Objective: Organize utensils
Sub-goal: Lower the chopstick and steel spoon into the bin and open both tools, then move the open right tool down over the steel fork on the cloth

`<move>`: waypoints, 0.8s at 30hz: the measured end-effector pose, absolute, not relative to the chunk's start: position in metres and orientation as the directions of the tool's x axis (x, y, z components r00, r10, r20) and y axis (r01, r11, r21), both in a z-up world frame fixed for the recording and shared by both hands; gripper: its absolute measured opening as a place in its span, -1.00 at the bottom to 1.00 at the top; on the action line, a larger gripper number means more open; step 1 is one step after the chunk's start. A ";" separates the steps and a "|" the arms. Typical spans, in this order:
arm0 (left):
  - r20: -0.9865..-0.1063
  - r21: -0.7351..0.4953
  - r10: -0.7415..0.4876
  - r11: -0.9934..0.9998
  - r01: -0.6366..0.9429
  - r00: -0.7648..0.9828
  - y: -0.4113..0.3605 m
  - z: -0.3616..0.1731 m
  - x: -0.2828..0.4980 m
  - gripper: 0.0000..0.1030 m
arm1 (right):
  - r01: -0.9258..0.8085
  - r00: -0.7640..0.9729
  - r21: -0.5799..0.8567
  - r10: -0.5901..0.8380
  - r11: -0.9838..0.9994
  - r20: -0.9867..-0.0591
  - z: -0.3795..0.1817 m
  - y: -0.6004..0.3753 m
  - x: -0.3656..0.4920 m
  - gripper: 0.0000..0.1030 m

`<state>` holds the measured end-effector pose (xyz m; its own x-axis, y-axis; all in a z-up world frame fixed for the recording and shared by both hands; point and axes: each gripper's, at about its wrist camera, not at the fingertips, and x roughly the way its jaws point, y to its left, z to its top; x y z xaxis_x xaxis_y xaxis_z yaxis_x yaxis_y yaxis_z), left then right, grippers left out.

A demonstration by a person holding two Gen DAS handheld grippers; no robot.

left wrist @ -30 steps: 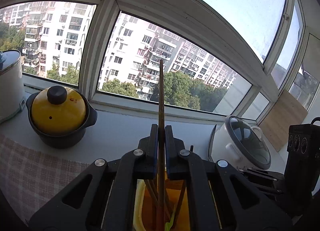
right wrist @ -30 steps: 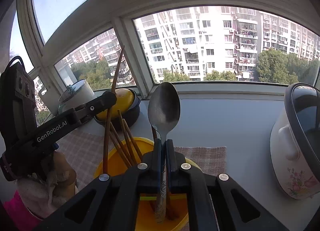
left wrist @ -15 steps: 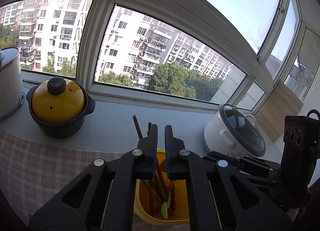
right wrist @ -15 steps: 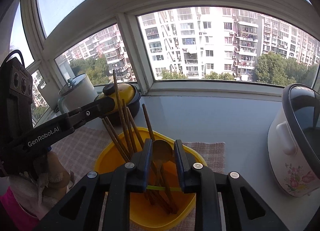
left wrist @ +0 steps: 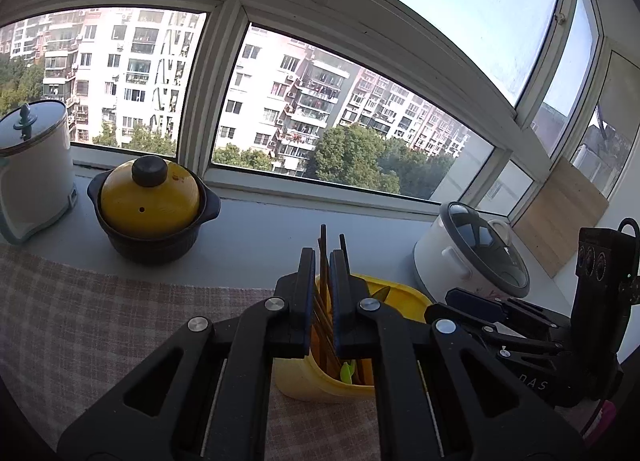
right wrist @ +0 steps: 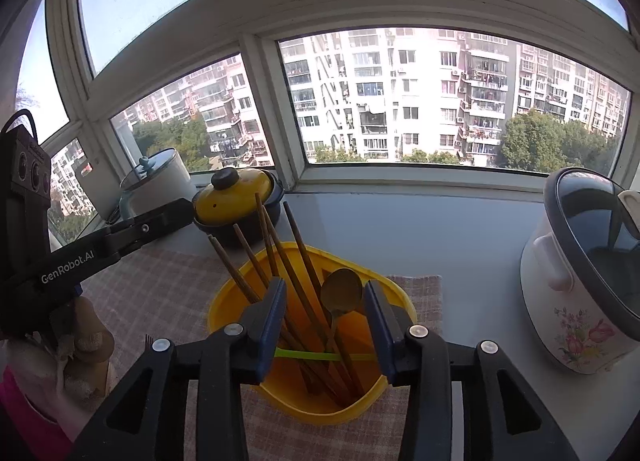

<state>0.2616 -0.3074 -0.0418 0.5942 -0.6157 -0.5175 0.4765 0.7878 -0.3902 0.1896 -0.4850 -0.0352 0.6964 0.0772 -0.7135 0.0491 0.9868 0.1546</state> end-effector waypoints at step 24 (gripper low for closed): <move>-0.568 -0.336 -0.460 0.887 0.317 0.683 -0.124 -0.038 0.213 -0.18 | -0.063 0.717 0.160 0.157 0.985 -0.680 -0.024 -0.381 0.173 0.94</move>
<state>0.2130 -0.1243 -0.0382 0.6830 -0.4596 -0.5677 0.3170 0.8867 -0.3364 0.1734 -0.3813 -0.0243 0.7166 0.1567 -0.6796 -0.0633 0.9850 0.1604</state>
